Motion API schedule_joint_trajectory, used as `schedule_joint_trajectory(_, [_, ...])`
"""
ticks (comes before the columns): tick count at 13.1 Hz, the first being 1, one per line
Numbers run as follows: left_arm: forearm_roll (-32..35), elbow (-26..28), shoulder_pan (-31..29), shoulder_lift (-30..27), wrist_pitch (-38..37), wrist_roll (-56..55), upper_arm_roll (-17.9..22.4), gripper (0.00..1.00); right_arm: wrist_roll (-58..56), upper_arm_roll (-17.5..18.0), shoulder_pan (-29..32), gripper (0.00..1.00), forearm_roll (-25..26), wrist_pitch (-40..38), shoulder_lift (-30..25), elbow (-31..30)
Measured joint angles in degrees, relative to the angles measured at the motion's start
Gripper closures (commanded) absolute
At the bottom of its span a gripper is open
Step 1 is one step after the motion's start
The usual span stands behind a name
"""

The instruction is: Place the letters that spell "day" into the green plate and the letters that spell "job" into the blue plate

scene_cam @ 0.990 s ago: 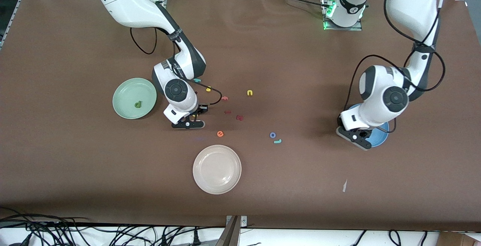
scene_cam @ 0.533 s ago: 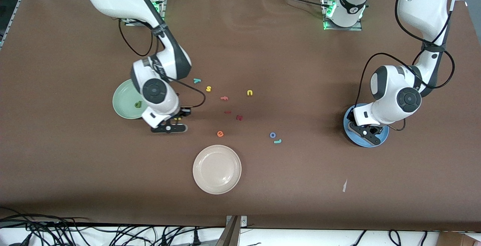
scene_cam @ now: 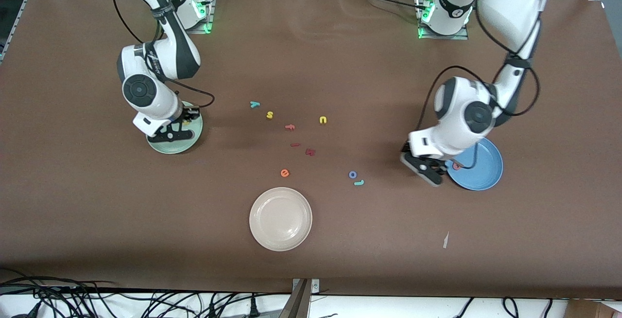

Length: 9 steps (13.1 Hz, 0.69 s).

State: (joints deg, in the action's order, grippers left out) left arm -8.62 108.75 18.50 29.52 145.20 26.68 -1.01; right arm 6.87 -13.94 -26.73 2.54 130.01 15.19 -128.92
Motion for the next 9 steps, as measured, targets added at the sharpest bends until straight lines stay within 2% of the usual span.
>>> schedule_joint_trajectory(1, [0.0, -0.8, 2.5, 1.5, 2.4, -1.4, 0.0, 0.31, -0.5, -0.7, 0.0, 0.33, 0.0, 2.6, 0.1, -2.4])
schedule_joint_trajectory(2, [0.0, -2.1, 4.2, 3.4, 4.4, -1.8, 0.0, 0.31, -0.5, -0.9, 0.0, 0.17, 0.0, 4.1, 0.3, -4.0])
schedule_joint_trajectory(3, [0.0, -4.1, 5.5, 5.6, 5.5, -1.8, 0.0, 0.31, -0.5, -0.9, 0.0, 0.12, 0.0, 4.7, 0.4, -4.8])
schedule_joint_trajectory(7, [0.0, -12.4, 8.3, 12.1, 5.8, -1.7, 0.0, 0.31, 3.6, -0.1, -0.1, 0.13, -0.1, 3.9, -0.5, -4.6])
schedule_joint_trajectory(9, [0.0, -15.2, 8.6, 14.2, 5.9, -1.5, 0.3, 0.31, 12.8, 3.7, -0.2, 0.13, -0.2, 3.6, -1.5, -4.5])
